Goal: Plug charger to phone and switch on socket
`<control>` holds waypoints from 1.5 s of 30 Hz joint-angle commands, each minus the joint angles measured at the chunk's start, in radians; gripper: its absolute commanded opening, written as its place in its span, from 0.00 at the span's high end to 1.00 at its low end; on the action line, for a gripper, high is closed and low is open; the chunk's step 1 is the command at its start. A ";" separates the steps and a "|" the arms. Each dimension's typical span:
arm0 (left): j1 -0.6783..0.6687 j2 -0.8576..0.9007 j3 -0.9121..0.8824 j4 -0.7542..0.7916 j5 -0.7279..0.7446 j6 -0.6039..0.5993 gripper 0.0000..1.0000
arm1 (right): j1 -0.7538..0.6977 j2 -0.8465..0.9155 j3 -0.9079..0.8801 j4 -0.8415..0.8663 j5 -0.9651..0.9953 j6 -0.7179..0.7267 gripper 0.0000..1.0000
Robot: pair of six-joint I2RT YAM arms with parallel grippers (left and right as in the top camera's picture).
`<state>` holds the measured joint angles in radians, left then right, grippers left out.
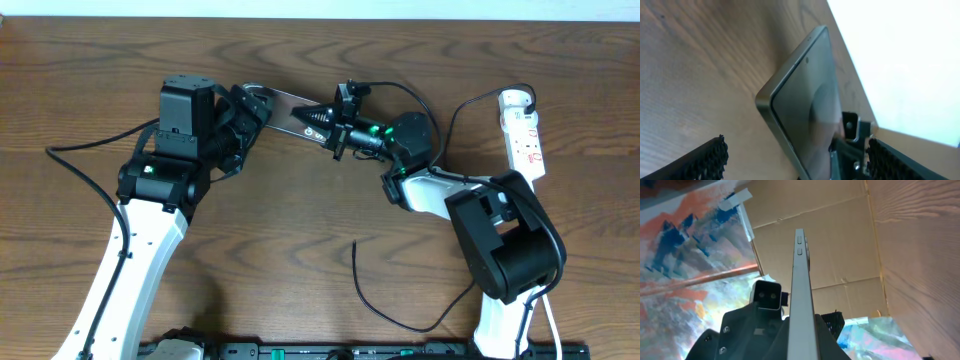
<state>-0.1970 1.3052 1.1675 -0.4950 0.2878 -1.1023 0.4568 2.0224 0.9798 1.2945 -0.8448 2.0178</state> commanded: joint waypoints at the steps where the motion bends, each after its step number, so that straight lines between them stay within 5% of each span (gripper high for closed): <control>1: 0.005 -0.005 0.011 0.017 -0.059 -0.043 0.13 | 0.030 -0.008 0.010 0.016 0.084 0.034 0.99; 24: 0.007 0.021 -0.137 0.239 -0.086 -0.090 0.14 | 0.073 -0.008 0.010 0.060 0.140 0.034 0.99; 45: 0.082 -0.007 -0.300 0.561 0.156 -0.069 0.14 | 0.057 -0.008 0.010 0.060 0.109 0.030 0.99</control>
<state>-0.1410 1.3190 0.8959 0.0387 0.3733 -1.1641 0.5201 2.0224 0.9798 1.3380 -0.7345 2.0418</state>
